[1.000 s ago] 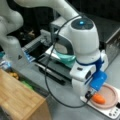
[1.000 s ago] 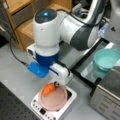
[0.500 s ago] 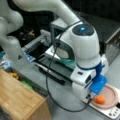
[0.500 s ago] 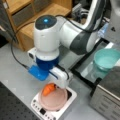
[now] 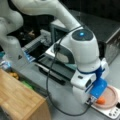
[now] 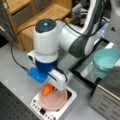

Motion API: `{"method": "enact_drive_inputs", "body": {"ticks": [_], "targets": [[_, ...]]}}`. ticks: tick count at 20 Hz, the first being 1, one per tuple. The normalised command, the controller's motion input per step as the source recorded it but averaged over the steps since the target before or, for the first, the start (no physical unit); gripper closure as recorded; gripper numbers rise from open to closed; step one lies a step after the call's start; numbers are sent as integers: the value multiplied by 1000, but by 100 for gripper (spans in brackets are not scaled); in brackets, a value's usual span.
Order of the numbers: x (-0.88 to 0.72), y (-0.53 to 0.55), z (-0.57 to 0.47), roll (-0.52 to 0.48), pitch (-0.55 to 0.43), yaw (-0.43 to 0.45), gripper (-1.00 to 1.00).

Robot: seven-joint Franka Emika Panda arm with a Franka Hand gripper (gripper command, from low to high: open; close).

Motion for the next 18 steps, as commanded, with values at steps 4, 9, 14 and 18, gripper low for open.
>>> {"method": "enact_drive_inputs", "body": {"ticks": [4,9,14,18], "targets": [[334,93,-48,-316,67,42,-100],[333,109,-19,-335,70,40,-100],[280,141,49,-336,82,13,-100],[234,164,56,-348,86,-8,-100]]}}
